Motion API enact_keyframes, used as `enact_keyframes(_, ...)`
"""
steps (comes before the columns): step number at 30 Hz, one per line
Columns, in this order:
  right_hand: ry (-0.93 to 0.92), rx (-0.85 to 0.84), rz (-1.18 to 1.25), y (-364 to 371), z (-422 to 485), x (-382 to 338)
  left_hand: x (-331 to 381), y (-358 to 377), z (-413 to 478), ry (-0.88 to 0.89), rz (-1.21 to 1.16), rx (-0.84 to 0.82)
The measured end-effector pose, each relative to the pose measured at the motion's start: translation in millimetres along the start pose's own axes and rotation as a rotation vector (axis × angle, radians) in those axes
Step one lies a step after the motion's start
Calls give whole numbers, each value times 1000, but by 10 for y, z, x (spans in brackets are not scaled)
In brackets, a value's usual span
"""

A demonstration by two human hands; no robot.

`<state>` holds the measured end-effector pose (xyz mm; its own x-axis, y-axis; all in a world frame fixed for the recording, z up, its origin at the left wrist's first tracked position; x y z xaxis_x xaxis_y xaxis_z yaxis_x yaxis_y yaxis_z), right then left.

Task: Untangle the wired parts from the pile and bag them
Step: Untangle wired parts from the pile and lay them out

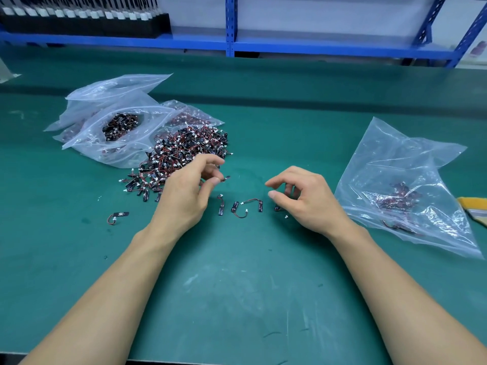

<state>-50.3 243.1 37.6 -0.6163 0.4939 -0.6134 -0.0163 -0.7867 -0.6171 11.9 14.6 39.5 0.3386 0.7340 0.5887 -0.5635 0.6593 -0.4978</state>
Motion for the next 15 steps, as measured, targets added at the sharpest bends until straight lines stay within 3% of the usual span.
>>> enact_keyframes(4,-61,3,99,83,-14,-163,236,151,-38,70,-194,-35)
enact_keyframes(8,-123,39,96,78,-8,-220,313,249,-58,0,-336,-83)
enact_keyframes(13,-100,-13,89,28,-6,-216,303,262,-58,-55,-379,-82)
enact_keyframes(15,-8,-42,110,-28,9,-145,248,215,-29,-43,-358,-39)
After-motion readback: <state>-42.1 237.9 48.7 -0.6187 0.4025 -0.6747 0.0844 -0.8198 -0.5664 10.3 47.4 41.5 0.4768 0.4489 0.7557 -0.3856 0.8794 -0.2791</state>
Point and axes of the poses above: each hand's wrist, its own z-axis towards the middle knuckle, its own y-axis out of the palm, x = y × z, the point moved 4 cm from there along z, towards the middle knuckle, and after that the axes turned 9 degrees about x, right-handed, at the moved point
